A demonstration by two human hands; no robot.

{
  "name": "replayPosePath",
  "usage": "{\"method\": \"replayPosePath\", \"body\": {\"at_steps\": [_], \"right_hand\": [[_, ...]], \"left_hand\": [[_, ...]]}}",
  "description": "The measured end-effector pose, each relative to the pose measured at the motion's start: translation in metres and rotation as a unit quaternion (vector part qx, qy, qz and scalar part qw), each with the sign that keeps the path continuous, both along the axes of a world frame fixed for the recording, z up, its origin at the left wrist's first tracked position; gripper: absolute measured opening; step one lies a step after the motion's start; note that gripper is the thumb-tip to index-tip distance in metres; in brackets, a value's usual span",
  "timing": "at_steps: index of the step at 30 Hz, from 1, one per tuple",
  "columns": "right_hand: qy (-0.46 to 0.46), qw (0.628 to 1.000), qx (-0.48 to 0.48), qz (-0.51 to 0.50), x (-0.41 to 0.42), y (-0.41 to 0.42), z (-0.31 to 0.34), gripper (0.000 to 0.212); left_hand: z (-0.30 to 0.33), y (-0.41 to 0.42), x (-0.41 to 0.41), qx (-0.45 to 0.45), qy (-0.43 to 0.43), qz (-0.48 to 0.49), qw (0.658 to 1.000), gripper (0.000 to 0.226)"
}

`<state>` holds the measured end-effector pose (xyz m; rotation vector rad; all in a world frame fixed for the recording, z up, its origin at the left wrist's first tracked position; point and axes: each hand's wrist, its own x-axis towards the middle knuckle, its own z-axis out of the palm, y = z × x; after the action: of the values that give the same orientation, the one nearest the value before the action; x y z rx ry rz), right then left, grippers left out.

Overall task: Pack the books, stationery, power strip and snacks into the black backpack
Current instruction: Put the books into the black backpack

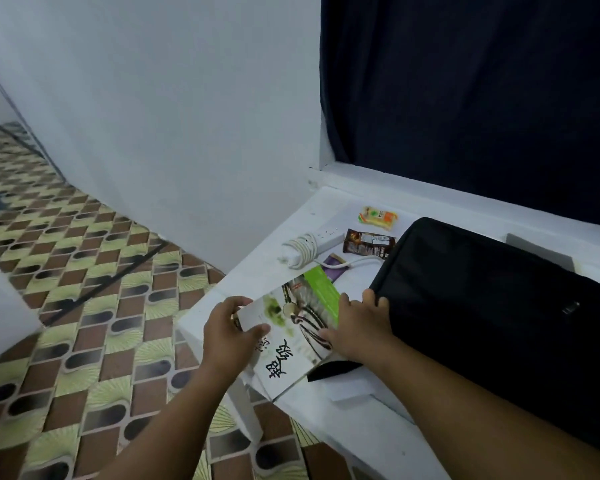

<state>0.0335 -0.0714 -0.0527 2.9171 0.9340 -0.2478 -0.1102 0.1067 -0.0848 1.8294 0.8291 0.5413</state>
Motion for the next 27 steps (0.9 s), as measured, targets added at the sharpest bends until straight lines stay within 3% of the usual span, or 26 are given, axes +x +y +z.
{"method": "replayPosePath", "body": {"at_steps": [6,8,10,12,15,20,24,27], "right_hand": [[0.070,0.995,0.057,-0.034,0.009,-0.007,0.008,0.075],[0.117,0.988,0.082,-0.060,0.011,-0.012,0.016,0.064],[0.169,0.966,0.170,-0.093,0.016,-0.017,0.012,0.045],[0.242,0.915,0.304,-0.106,0.021,-0.025,0.007,0.040],[0.325,0.800,0.489,-0.125,0.018,-0.041,0.018,0.033],[0.366,0.669,0.629,-0.150,0.018,-0.091,0.053,0.049],[0.396,0.641,0.645,-0.130,0.017,-0.150,0.072,0.033],[0.366,0.614,0.682,-0.155,0.012,-0.192,0.078,0.025]], "left_hand": [[0.028,-0.015,-0.005,0.021,-0.149,0.027,0.988,0.042],[0.045,-0.016,-0.005,0.033,-0.192,0.028,0.980,0.039],[0.063,-0.016,-0.002,0.029,-0.220,0.009,0.975,0.041],[0.082,-0.019,0.000,-0.012,-0.227,-0.020,0.974,0.041],[0.107,-0.028,0.004,-0.065,-0.246,-0.057,0.965,0.045],[0.142,-0.049,0.030,-0.176,-0.341,-0.073,0.920,0.044],[0.155,-0.088,0.061,-0.224,-0.354,-0.106,0.902,0.048],[0.155,-0.127,0.089,-0.210,-0.323,-0.140,0.912,0.044]]}}
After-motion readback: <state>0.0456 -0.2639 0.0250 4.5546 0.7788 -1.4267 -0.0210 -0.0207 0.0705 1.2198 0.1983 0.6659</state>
